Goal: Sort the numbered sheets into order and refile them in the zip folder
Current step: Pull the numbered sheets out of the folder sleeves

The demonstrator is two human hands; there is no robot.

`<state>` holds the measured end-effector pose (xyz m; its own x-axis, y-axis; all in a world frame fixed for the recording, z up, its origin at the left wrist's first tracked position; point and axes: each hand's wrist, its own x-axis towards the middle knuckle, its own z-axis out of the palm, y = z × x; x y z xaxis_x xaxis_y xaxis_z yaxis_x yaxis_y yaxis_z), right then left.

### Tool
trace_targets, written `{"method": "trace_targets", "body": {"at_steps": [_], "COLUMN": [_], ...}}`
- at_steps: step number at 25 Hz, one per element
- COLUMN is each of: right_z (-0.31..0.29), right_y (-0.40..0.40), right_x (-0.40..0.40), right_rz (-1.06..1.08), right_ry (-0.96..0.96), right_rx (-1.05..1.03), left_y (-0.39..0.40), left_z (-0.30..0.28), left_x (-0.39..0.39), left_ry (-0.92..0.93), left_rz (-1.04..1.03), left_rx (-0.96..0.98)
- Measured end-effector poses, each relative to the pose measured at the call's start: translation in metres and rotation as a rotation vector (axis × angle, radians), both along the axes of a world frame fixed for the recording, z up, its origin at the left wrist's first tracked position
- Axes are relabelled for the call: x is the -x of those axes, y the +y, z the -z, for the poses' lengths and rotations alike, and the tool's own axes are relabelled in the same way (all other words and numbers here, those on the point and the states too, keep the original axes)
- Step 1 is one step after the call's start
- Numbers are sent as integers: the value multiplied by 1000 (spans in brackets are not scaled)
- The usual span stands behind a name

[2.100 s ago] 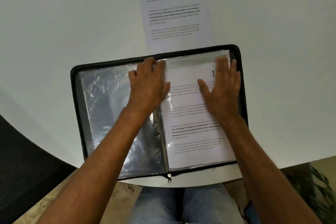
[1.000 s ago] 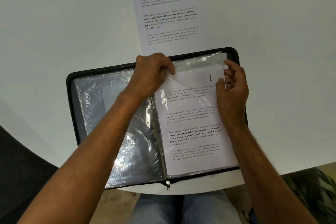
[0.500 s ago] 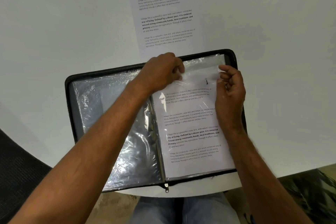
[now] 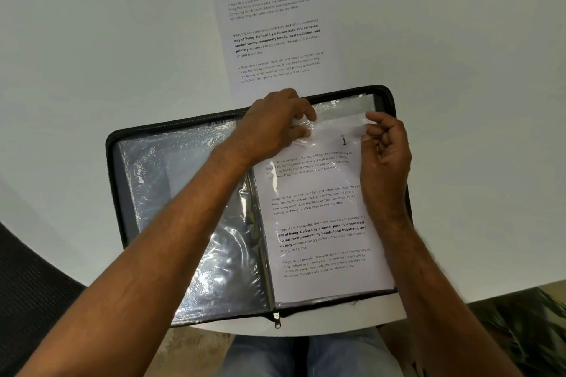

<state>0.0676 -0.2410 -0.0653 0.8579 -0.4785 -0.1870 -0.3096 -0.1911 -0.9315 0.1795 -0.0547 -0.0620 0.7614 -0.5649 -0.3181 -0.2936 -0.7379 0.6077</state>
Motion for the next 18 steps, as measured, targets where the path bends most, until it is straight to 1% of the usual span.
{"method": "trace_targets", "body": {"at_steps": [8, 13, 18], "right_z": [-1, -2, -2], "right_y": [-2, -3, -5], "right_x": [1, 2, 6], "right_rz": [-19, -62, -154], "right_ry": [-4, 18, 134], "right_rx": [7, 74, 99], "left_y": [-14, -15, -15], "left_z": [3, 5, -2], "left_x": [2, 3, -4], "left_ry": [-39, -41, -27], "left_rz": [65, 76, -18], "left_rx": [-76, -53, -51]}}
